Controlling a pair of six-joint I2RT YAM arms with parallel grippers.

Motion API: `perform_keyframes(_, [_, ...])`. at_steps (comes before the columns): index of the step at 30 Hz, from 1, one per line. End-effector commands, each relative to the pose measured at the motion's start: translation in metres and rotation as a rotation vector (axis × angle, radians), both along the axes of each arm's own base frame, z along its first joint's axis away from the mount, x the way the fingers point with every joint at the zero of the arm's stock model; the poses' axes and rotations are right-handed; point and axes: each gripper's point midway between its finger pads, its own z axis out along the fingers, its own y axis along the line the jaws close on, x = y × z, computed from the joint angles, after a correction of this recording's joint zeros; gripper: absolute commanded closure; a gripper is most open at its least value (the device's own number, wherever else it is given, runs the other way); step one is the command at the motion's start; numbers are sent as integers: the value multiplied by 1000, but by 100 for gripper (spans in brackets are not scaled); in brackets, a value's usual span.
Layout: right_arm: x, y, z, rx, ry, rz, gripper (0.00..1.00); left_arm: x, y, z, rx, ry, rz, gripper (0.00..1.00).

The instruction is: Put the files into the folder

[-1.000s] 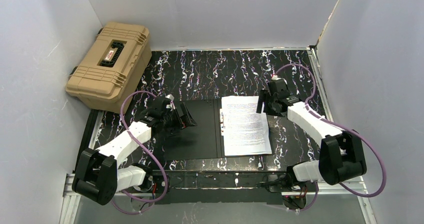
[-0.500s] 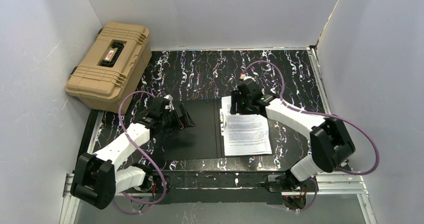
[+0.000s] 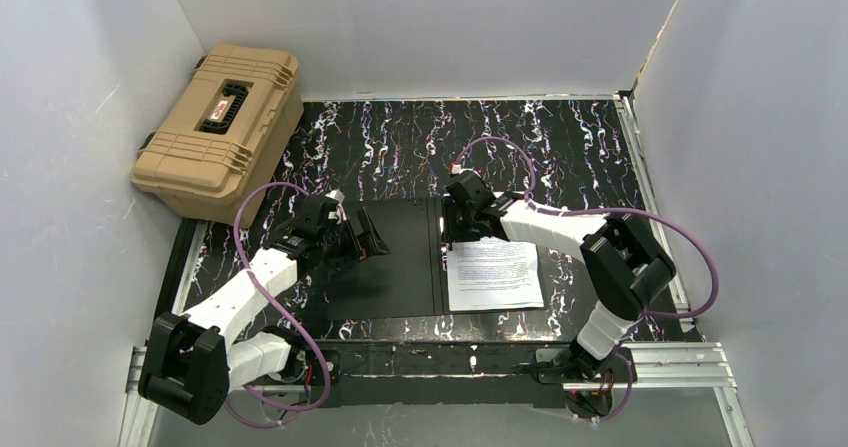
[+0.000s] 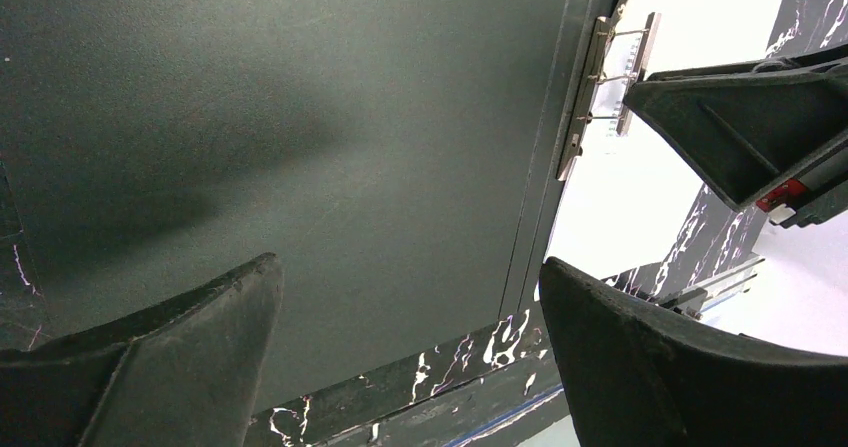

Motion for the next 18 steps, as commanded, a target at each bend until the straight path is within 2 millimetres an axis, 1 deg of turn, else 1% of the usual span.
perform_keyframes(1, [13,20,13,53,-42,-2,60,-3,2,3,14,-11,-10,2])
perform_keyframes(3, [13,21,11,49,-40,-1,65,-3,3,3,16,-11,-11,2])
perform_keyframes(8, [13,21,7,30,-35,5,72,-3,3,2,19,-10,-11,2])
perform_keyframes(11, [12,21,5,17,-34,9,79,-3,3,2,19,-9,-11,2])
perform_keyframes(14, [11,21,2,5,-30,16,83,-3,3,2,18,-8,-12,2])
perform_keyframes(18, [11,21,0,-9,-32,20,91,-3,3,2,20,-9,-11,2])
